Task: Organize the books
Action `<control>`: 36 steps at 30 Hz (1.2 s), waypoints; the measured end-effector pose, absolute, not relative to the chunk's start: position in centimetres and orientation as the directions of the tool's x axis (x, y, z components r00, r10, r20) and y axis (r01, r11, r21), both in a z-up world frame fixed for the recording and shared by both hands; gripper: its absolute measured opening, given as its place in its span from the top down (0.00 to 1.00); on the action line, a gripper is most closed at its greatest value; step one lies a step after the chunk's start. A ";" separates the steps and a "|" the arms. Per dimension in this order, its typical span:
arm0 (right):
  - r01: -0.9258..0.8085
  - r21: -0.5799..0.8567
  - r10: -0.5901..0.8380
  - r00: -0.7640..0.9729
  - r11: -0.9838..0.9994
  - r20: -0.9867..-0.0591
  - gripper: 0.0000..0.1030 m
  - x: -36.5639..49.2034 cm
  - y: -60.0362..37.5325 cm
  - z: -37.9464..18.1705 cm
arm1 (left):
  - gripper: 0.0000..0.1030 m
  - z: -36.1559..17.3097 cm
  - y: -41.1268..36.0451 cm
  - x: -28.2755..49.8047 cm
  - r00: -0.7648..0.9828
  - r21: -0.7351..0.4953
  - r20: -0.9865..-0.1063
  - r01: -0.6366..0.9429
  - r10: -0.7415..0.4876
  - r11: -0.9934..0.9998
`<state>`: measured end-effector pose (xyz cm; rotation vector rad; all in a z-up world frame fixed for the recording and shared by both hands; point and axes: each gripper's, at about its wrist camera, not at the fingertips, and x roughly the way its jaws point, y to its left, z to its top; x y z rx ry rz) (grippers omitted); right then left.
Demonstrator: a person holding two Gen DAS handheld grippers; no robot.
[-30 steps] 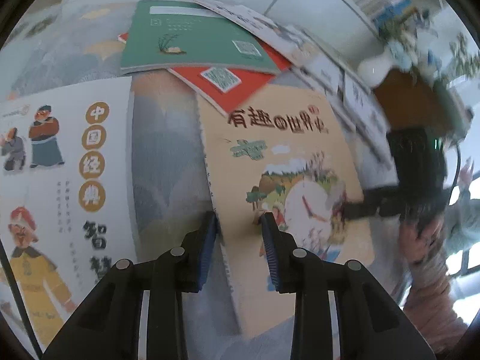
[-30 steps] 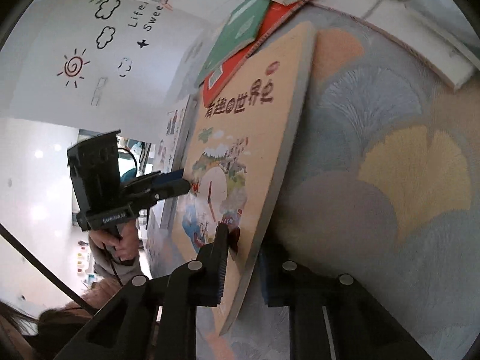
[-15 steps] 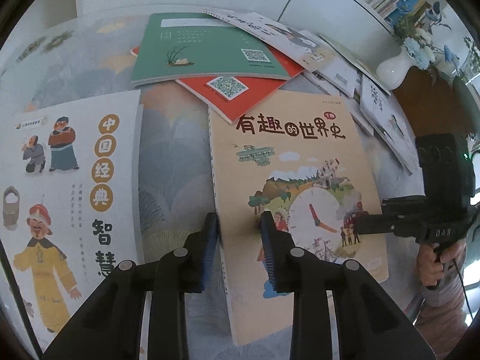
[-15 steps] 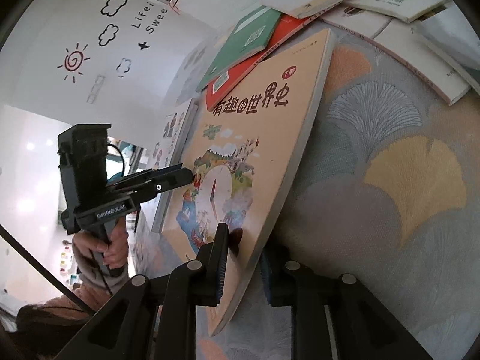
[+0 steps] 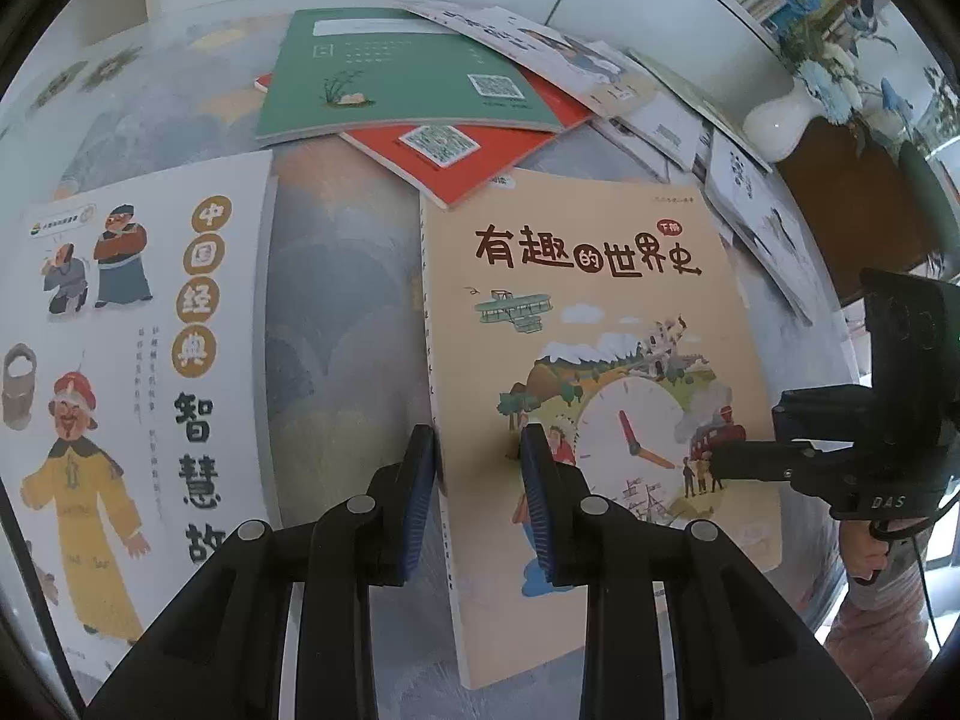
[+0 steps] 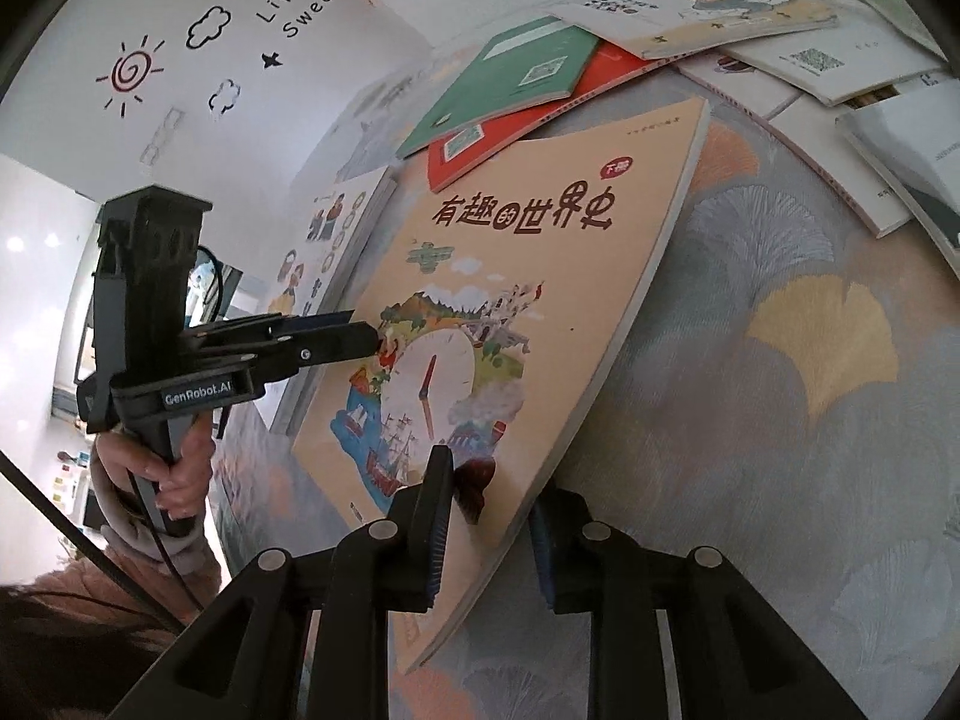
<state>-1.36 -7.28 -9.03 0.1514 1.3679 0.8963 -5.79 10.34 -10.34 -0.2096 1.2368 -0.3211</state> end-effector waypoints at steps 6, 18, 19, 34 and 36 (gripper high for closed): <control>-0.489 0.551 0.616 -0.035 0.677 -0.787 0.78 -2.6 -6.7 -7.8 | 0.75 -10.0 9.8 -6.7 0.278 -0.352 -0.884 0.136 -0.377 0.926; -0.533 0.481 0.607 0.078 0.696 -0.791 0.77 -6.2 -6.4 -3.9 | 0.74 -6.4 8.4 -9.3 0.307 -0.378 -0.850 0.210 -0.428 0.902; -0.534 0.479 0.608 0.085 0.697 -0.790 0.77 -6.4 -6.4 -3.6 | 0.74 -6.2 8.5 -9.4 0.311 -0.381 -0.846 0.215 -0.433 0.899; -0.624 0.445 0.634 0.107 0.642 -0.766 0.77 -5.6 0.9 -0.1 | 0.74 -2.5 16.9 -9.4 0.449 -0.388 -0.792 0.153 -0.414 0.909; -0.644 0.445 0.644 0.097 0.622 -0.759 0.76 -5.3 2.7 0.3 | 0.74 -1.9 18.7 -9.4 0.477 -0.377 -0.787 0.130 -0.391 0.917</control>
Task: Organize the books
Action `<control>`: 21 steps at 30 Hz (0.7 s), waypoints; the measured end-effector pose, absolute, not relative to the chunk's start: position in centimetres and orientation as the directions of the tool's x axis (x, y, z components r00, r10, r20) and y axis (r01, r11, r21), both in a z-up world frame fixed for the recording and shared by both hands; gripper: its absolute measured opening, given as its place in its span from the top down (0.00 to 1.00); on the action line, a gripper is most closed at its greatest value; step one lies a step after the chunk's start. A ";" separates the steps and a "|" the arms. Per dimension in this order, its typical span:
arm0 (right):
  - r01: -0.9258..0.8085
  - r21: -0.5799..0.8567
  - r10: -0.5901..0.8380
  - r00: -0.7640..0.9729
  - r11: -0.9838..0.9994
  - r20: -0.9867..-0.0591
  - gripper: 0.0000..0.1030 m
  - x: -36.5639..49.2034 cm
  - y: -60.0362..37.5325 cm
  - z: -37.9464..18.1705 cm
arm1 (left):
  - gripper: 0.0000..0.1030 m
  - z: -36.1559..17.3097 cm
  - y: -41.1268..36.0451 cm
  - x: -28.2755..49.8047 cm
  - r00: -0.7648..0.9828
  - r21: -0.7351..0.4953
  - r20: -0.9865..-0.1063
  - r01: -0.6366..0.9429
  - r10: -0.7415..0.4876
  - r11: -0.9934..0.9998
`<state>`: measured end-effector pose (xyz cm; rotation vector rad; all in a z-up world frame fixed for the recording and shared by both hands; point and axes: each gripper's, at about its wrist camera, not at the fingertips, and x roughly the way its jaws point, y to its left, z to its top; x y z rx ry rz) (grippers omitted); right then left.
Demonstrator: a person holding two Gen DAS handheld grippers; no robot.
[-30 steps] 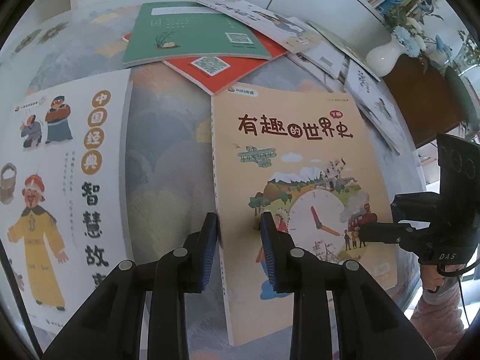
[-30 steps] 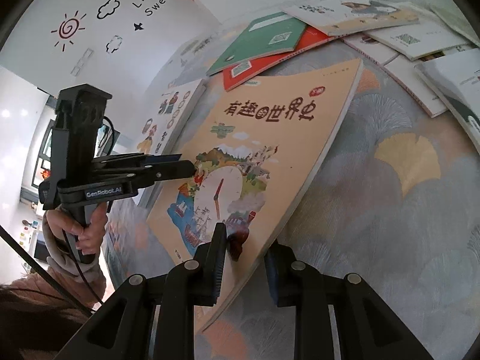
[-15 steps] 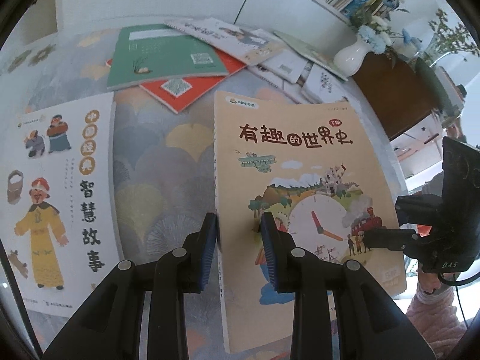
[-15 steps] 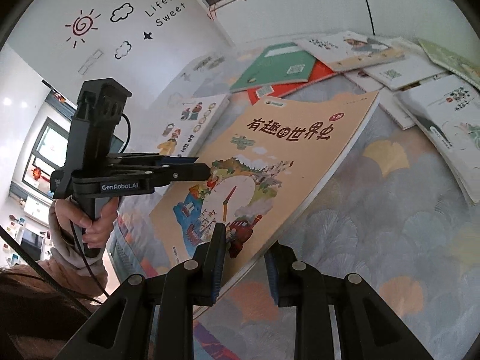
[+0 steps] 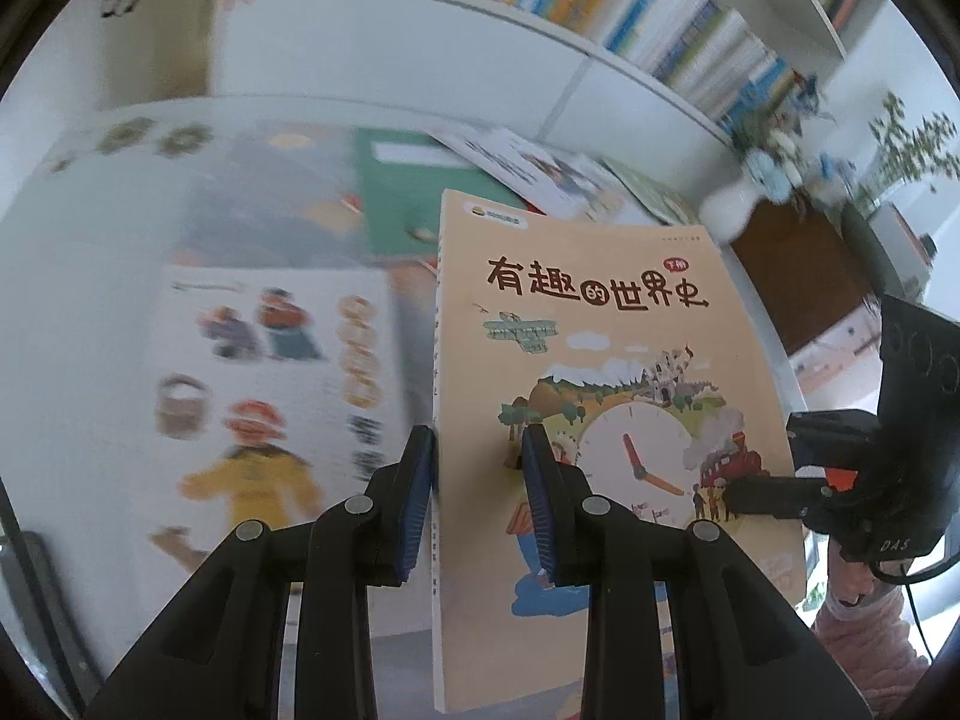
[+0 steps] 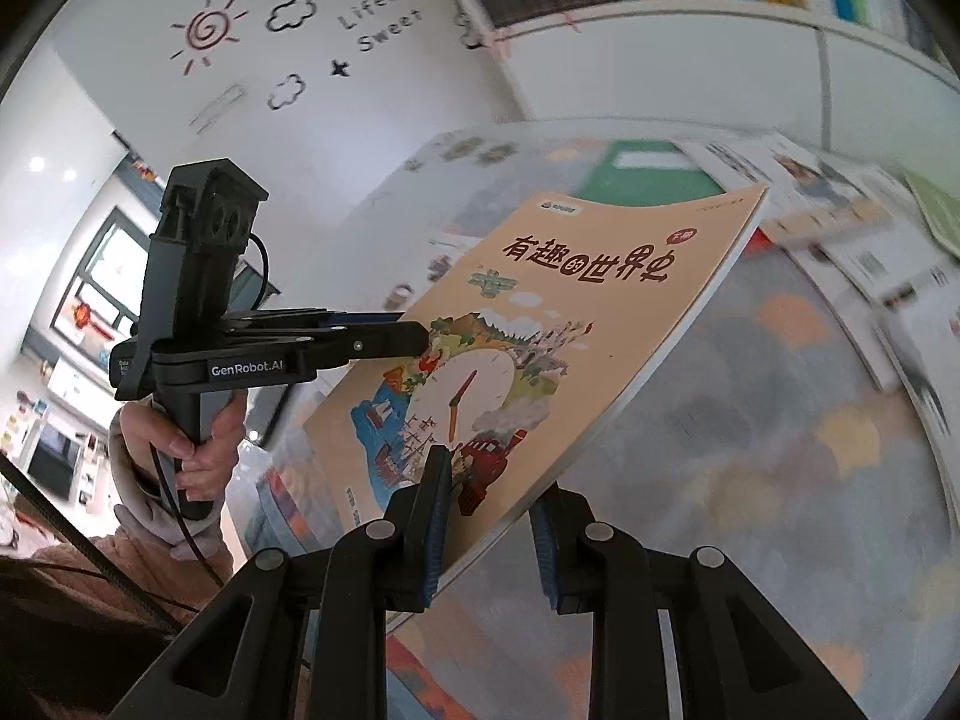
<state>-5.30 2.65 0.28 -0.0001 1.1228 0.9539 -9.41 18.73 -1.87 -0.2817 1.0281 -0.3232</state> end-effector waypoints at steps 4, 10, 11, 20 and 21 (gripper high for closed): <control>-0.674 0.461 0.666 0.062 0.577 -0.743 0.76 -4.5 6.4 0.7 | 0.74 -1.2 21.5 -9.3 0.508 -0.344 -0.791 0.091 -0.341 0.934; -0.701 0.480 0.677 0.006 0.527 -0.736 0.76 -3.6 11.2 -0.2 | 0.74 -2.1 26.6 -9.4 0.533 -0.335 -0.795 0.010 -0.288 0.942; -0.701 0.489 0.681 -0.007 0.519 -0.733 0.76 -3.6 12.0 -0.6 | 0.74 -2.6 27.6 -9.4 0.532 -0.336 -0.800 -0.012 -0.278 0.942; -0.669 0.546 0.663 -0.105 0.504 -0.741 0.75 -2.6 17.0 -6.0 | 0.74 -7.6 31.7 -8.8 0.473 -0.328 -0.848 -0.111 -0.240 0.938; -0.661 0.553 0.659 -0.116 0.507 -0.743 0.75 -2.5 17.1 -6.4 | 0.74 -8.0 31.8 -8.8 0.466 -0.332 -0.850 -0.112 -0.246 0.937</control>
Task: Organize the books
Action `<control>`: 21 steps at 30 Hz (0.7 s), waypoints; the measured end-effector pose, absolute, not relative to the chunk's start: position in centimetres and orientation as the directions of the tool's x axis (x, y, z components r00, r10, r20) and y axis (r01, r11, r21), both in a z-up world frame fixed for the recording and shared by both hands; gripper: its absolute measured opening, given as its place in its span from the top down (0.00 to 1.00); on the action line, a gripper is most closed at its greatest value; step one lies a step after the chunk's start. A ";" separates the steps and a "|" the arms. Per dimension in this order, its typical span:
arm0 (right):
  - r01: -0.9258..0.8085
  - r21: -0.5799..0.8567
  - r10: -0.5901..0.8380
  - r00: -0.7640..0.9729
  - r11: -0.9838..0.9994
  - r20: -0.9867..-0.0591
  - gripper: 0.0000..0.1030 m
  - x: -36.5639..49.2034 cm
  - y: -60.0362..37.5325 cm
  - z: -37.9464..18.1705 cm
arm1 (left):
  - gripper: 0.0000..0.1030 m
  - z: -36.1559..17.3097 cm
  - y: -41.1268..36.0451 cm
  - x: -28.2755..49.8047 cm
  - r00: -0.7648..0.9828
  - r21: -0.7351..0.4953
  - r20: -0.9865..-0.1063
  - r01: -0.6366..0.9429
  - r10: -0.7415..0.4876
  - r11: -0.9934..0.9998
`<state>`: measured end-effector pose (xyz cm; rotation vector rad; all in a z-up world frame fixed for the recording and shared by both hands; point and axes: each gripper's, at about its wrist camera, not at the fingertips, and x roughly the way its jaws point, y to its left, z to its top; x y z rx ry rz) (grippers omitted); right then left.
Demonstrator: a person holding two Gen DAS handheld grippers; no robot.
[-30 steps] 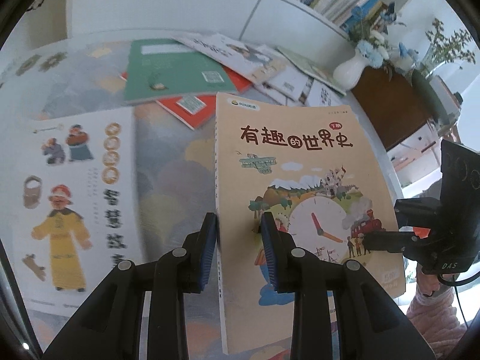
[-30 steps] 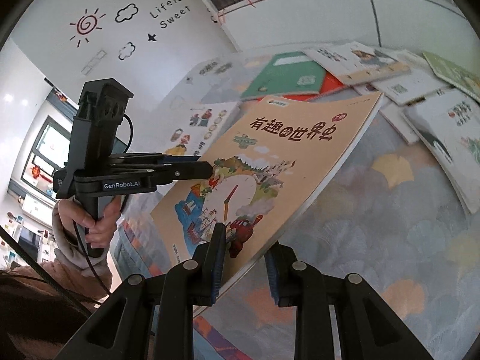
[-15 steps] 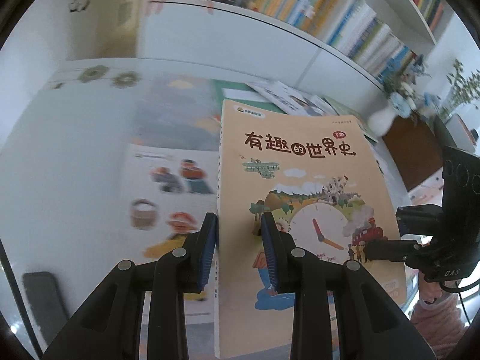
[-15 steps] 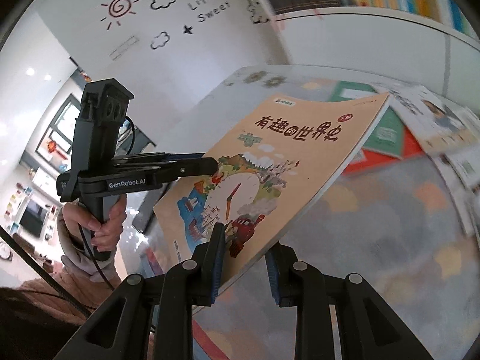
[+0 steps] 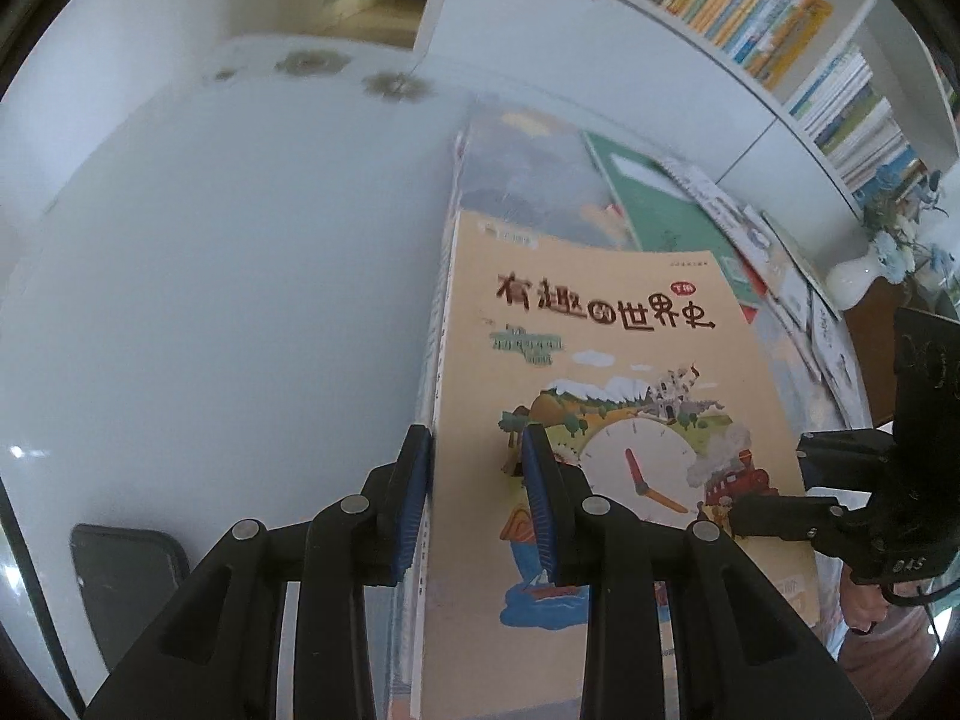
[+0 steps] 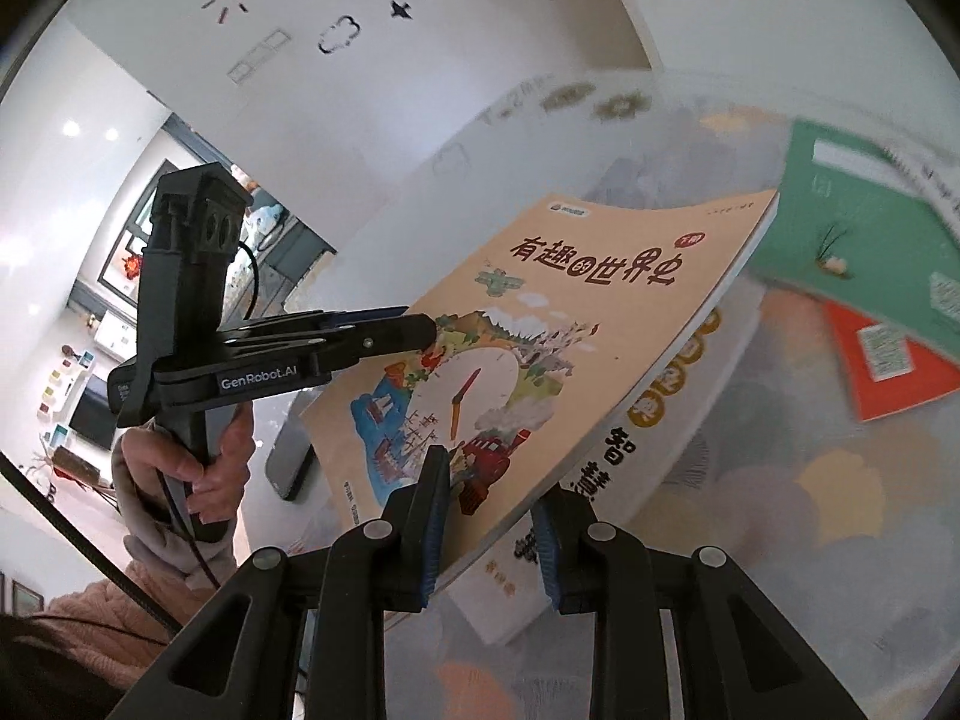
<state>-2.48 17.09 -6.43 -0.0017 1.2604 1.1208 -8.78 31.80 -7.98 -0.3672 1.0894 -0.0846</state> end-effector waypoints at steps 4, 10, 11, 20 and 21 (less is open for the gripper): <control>-0.647 0.542 0.633 -0.116 0.536 -0.765 0.75 -2.4 17.1 -7.5 | 0.74 -8.7 31.6 -8.8 0.456 -0.330 -0.854 -0.097 -0.253 0.939; -0.612 0.566 0.619 -0.155 0.551 -0.770 0.73 -2.1 17.6 -9.1 | 0.74 -8.6 31.3 -8.9 0.455 -0.311 -0.859 -0.100 -0.235 0.945; -0.612 0.563 0.613 -0.158 0.555 -0.774 0.72 -2.3 17.9 -9.2 | 0.73 -8.6 31.2 -8.9 0.453 -0.298 -0.863 -0.098 -0.224 0.949; -0.609 0.565 0.626 -0.139 0.557 -0.767 0.70 -2.5 18.5 -9.3 | 0.71 -9.1 31.2 -8.8 0.442 -0.286 -0.871 -0.104 -0.213 0.953; -0.609 0.565 0.627 -0.138 0.556 -0.766 0.69 -2.6 18.5 -9.2 | 0.71 -9.1 31.2 -8.8 0.442 -0.285 -0.872 -0.104 -0.213 0.953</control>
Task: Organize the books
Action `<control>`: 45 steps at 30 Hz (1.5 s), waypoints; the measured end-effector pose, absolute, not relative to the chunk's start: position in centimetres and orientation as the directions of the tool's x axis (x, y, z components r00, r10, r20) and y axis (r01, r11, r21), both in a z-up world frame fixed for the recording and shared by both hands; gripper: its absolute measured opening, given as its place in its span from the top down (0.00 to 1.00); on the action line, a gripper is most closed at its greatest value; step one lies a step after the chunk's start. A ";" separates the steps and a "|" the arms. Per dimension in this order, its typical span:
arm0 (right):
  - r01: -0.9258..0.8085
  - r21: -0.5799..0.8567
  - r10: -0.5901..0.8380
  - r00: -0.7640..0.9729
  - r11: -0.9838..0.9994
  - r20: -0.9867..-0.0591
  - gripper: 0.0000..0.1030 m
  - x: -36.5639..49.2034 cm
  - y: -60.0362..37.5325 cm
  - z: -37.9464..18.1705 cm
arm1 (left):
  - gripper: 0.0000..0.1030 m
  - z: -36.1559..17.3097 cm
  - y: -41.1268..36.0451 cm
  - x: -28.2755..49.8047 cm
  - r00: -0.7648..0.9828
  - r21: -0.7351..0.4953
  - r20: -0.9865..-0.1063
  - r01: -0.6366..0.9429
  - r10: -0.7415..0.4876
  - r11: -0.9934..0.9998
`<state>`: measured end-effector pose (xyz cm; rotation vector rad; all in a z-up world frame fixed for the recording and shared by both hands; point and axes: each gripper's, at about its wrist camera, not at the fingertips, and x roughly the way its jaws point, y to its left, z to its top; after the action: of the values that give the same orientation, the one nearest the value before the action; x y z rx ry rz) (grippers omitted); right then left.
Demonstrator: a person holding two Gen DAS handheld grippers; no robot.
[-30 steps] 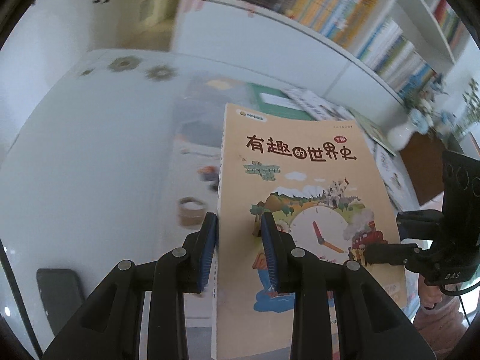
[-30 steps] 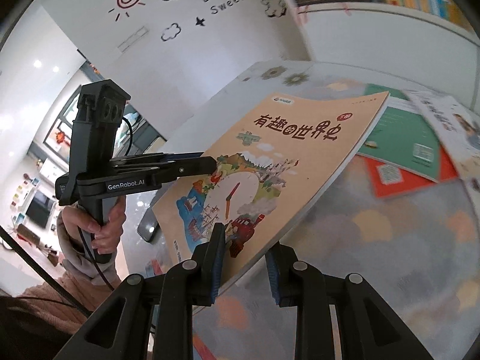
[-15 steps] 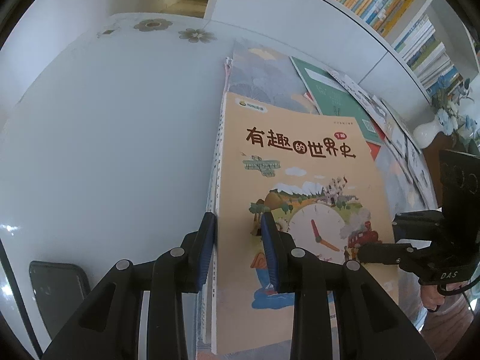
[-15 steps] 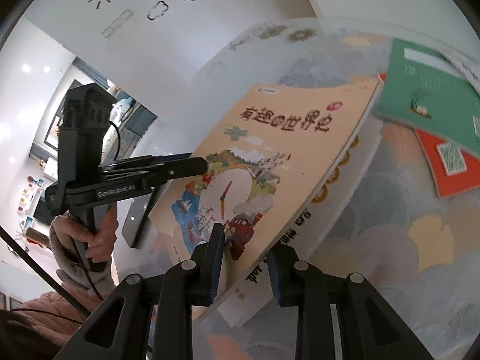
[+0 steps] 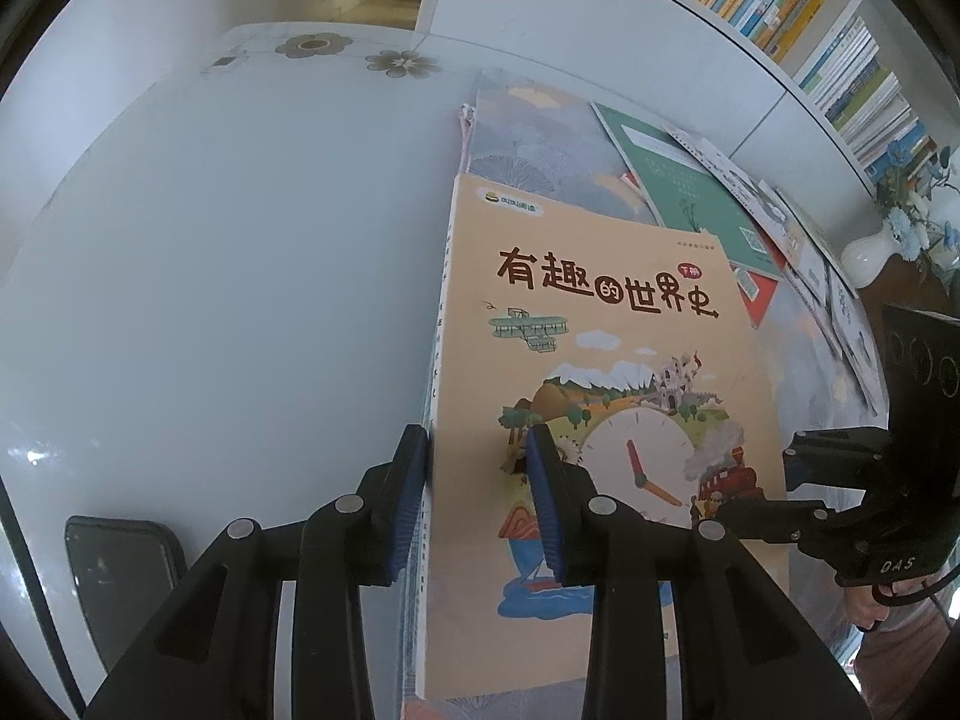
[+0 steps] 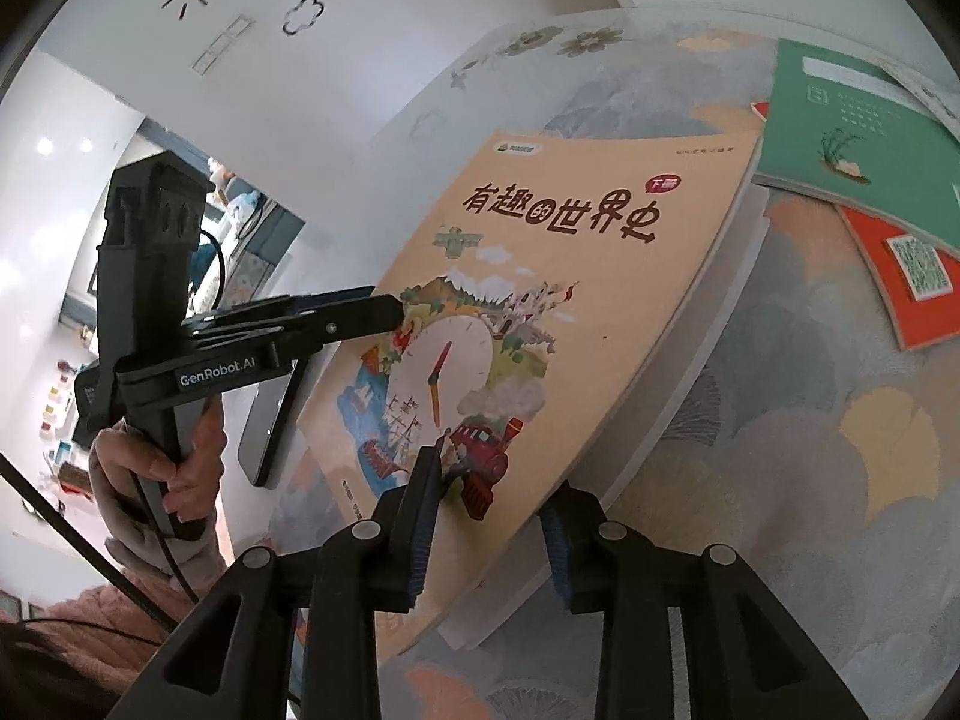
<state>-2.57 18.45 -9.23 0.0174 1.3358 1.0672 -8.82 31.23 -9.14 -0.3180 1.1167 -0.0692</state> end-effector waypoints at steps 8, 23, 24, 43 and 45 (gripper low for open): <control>-0.557 0.581 0.625 -0.137 0.593 -0.769 0.46 -2.7 18.1 -8.9 | 0.71 -9.0 31.3 -8.8 0.442 -0.294 -0.870 -0.106 -0.220 0.950; -0.532 0.498 0.590 0.003 0.685 -0.807 0.46 -2.3 13.1 -6.6 | 0.70 -3.7 29.7 -8.7 0.512 -0.226 -0.846 -0.084 -0.152 0.971; -0.526 0.496 0.594 0.021 0.691 -0.804 0.46 -2.1 12.2 -6.2 | 0.70 -3.1 29.2 -8.6 0.518 -0.216 -0.842 -0.075 -0.147 0.974; -0.101 0.495 0.496 0.359 0.863 -0.791 0.46 1.4 -17.1 -3.6 | 0.70 -2.7 2.5 1.5 0.375 -0.274 -0.843 0.315 -0.385 0.909; 0.006 0.506 0.468 0.372 0.863 -0.802 0.46 1.4 -21.2 -4.3 | 0.70 -3.8 -1.2 3.2 0.324 -0.311 -0.845 0.351 -0.426 0.883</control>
<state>1.41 -21.15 -4.29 0.4689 1.1619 0.3101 3.23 -1.21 -3.80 -0.0755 1.1317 -0.5103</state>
